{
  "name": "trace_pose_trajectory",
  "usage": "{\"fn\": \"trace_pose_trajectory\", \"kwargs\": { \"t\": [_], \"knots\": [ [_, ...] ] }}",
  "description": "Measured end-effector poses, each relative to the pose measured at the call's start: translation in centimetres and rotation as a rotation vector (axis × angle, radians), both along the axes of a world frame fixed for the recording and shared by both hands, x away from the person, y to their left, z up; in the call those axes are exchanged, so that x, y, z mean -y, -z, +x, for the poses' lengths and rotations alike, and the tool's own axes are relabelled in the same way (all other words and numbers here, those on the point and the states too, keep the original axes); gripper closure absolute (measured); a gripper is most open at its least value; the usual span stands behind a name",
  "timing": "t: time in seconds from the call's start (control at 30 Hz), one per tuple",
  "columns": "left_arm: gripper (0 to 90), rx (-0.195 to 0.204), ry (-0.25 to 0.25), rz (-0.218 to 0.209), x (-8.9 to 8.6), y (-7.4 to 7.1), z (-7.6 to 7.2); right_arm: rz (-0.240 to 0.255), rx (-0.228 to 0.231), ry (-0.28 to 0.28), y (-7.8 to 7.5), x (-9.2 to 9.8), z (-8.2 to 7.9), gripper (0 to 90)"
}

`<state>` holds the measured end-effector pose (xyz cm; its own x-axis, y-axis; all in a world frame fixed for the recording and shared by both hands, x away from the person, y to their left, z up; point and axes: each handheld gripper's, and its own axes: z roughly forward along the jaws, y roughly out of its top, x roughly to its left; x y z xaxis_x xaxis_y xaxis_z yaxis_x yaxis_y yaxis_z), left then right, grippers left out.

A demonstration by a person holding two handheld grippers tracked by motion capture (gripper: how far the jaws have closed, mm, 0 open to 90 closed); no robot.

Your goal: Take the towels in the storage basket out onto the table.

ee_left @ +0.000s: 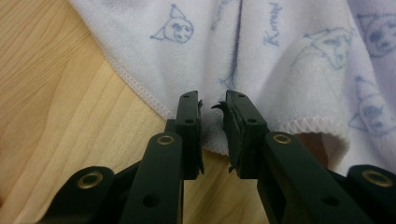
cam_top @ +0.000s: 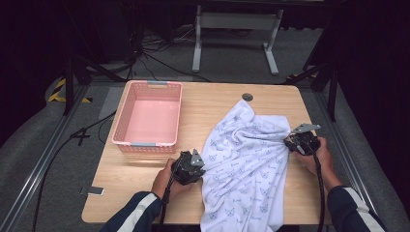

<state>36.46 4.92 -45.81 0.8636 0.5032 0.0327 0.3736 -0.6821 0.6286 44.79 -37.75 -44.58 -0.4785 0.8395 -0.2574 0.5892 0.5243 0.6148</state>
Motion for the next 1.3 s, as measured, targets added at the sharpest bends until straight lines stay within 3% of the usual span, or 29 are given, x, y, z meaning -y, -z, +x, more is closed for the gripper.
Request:
{"fn": "trace_pose_trajectory", "kwargs": {
  "t": [0.07, 0.13, 0.17, 0.2, 0.23, 0.27, 0.3, 0.4, 0.43, 0.53, 0.57, 0.6, 0.67, 0.73, 0.77, 0.97, 1.03, 1.07, 1.13, 1.17, 1.23, 1.3],
  "knots": [
    [74.7, 0.007, -0.009, -0.009, 0.1, 0.1, 0.2, 0.042, -0.016, 0.016, -0.1, 0.4, 0.9, 62.4],
    [67.6, 0.054, -0.054, -0.010, 0.3, -0.1, 0.7, 0.045, -0.017, 0.044, -0.1, 0.6, 1.6, 58.5],
    [66.3, 0.054, -0.049, -0.040, 0.2, -0.2, 0.9, 0.046, -0.012, 0.047, -0.1, 0.5, 1.6, 58.0],
    [64.5, 0.054, -0.049, -0.040, 0.2, -0.2, 0.9, 0.046, -0.012, 0.047, -0.1, 0.5, 1.6, 58.0],
    [64.5, 0.041, -0.030, -0.078, 0.3, -0.4, 1.1, 0.049, -0.010, 0.050, -0.1, 0.6, 1.6, 56.3],
    [64.4, 0.057, -0.035, -0.064, 0.5, -0.5, 1.2, 0.081, -0.007, 0.038, -0.3, 0.8, 1.4, 54.7],
    [62.3, 0.066, -0.027, -0.076, 1.1, -0.6, 1.4, 0.127, 0.000, 0.016, -0.9, 1.0, 0.9, 52.6],
    [60.1, 0.061, -0.008, -0.078, 1.8, -0.7, 1.6, 0.161, 0.022, -0.009, -1.8, 1.2, -0.1, 51.7],
    [60.0, 0.069, 0.005, -0.069, 2.4, -0.6, 1.8, 0.168, -0.001, -0.064, -2.1, 1.0, -1.6, 49.5],
    [60.2, 0.065, 0.017, -0.032, 2.7, -0.3, 1.9, 0.187, -0.058, -0.151, -1.9, 0.6, -3.9, 47.9],
    [60.2, 0.065, 0.017, -0.032, 2.7, -0.3, 1.9, 0.187, -0.058, -0.151, -1.9, 0.6, -3.9, 47.9],
    [60.1, 0.070, 0.018, -0.014, 2.7, -0.3, 1.9, 0.169, -0.083, -0.228, -1.5, 0.1, -5.8, 47.3],
    [59.8, 0.065, 0.011, 0.000, 2.4, -0.2, 2.0, 0.179, -0.096, -0.246, -1.4, 0.0, -6.3, 47.4],
    [59.9, 0.052, -0.006, 0.009, 2.2, 0.0, 2.0, 0.171, -0.128, -0.318, -0.9, -0.4, -8.1, 48.3],
    [59.9, 0.044, -0.009, -0.023, 1.9, 0.2, 2.2, 0.172, -0.139, -0.329, -0.7, -0.4, -8.4, 48.0],
    [74.9, 0.036, 0.076, 0.027, 1.9, -0.1, 1.5, 0.147, -0.169, -0.332, -0.1, -0.2, -9.7, 48.5],
    [74.9, 0.032, 0.080, 0.035, 1.8, -0.2, 1.3, 0.142, -0.170, -0.339, -0.2, -0.1, -10.0, 49.5],
    [76.3, 0.001, 0.092, 0.026, 1.4, -0.2, 0.9, 0.156, -0.192, -0.376, -0.1, 0.2, -10.7, 52.5],
    [76.0, -0.002, 0.095, 0.025, 1.2, -0.2, 0.7, 0.161, -0.207, -0.387, -0.2, 0.4, -11.1, 52.6],
    [76.0, -0.022, 0.100, 0.022, 0.6, -0.2, 0.2, 0.159, -0.222, -0.391, -0.2, 0.8, -11.9, 52.7],
    [73.8, -0.043, 0.117, 0.035, 0.3, -0.4, -0.3, 0.150, -0.253, -0.416, -0.4, 1.0, -12.6, 53.0],
    [69.0, -0.040, 0.105, 0.023, 0.2, -0.4, -0.6, 0.124, -0.287, -0.443, -0.7, 1.1, -13.1, 53.3]
  ]
}}
